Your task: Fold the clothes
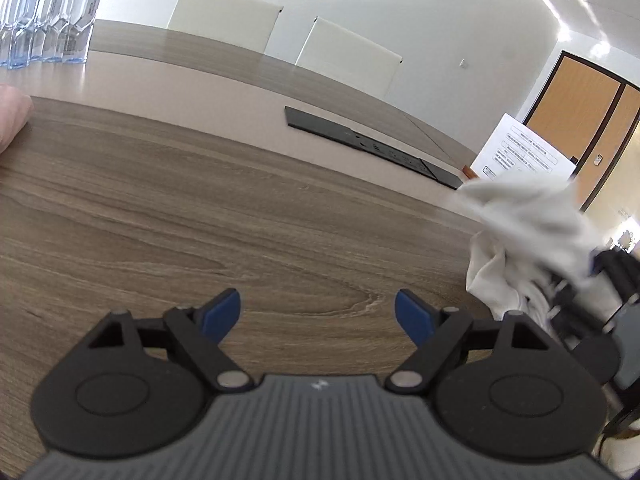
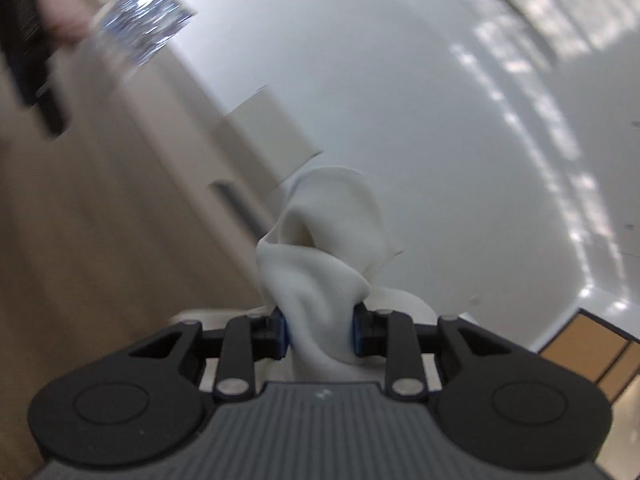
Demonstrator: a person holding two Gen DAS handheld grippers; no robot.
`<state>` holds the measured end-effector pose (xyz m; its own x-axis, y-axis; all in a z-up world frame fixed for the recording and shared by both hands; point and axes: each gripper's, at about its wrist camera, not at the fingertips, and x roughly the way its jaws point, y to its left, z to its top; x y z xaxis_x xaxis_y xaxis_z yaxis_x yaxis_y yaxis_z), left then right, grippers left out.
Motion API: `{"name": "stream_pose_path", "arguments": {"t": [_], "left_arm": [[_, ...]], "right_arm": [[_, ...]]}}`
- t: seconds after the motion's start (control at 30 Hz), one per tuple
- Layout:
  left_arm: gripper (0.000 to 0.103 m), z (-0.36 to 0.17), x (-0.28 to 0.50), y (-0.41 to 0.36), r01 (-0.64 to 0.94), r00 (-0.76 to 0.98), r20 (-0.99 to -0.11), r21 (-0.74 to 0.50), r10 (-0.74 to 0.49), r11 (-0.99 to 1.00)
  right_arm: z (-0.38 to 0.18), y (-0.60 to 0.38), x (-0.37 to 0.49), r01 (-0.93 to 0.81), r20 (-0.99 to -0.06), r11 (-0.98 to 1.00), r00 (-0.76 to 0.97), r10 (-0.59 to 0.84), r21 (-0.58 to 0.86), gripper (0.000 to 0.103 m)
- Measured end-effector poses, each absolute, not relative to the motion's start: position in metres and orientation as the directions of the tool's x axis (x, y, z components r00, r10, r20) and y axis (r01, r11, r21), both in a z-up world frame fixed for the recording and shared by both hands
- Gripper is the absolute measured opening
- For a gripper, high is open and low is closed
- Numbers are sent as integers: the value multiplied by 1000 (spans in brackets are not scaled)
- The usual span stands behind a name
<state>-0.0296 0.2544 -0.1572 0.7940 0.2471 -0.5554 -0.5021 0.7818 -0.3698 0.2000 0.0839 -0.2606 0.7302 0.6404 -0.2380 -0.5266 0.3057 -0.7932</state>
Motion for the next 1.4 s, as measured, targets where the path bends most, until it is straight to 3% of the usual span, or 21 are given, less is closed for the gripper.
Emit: {"name": "stream_pose_path", "arguments": {"t": [0.07,0.13,0.27,0.33,0.43,0.57,0.6,0.77,0.87,0.9,0.97,1.23,1.4], "left_arm": [[83,-156,-29,250,-496,795,-552,-348,254,796],[83,-155,-29,244,-485,798,-542,-317,264,815],[83,-143,-29,231,-456,828,-487,-296,277,839],[83,-134,-28,222,-434,851,-443,-291,281,853],[83,-112,-22,201,-385,891,-362,-285,273,878],[81,-84,6,163,-300,927,-302,-251,220,920],[77,-79,17,153,-277,935,-292,-240,203,930],[53,-74,72,109,-197,959,-245,-219,141,956],[44,-87,104,89,-139,951,-301,-200,74,970],[36,-98,114,84,-161,929,-357,-169,92,972],[35,-121,134,74,-204,874,-466,-100,135,974],[37,-134,117,71,-226,885,-427,-54,182,973],[36,-97,116,56,-167,933,-325,-15,153,986]], "right_arm": [[-291,107,187,-480,-219,265,735,642,-836,57],[-283,100,177,-542,-236,288,701,673,-789,74],[-236,77,147,-698,-263,354,612,746,-622,76],[-211,54,159,-754,-219,434,590,777,-493,75],[-174,3,209,-774,-125,590,625,771,-229,63],[-152,-72,305,-714,-84,684,680,728,151,23],[-152,-80,322,-701,-92,683,681,726,203,22],[-202,-82,376,-681,-367,682,582,725,267,0],[-263,-74,361,-667,-406,693,573,712,276,0],[-277,-69,345,-673,-395,689,575,716,270,0],[-290,-66,338,-680,-385,681,572,724,271,0],[-308,-58,347,-702,-319,670,595,738,241,0],[-309,-65,346,-700,-292,654,587,755,286,3]]}}
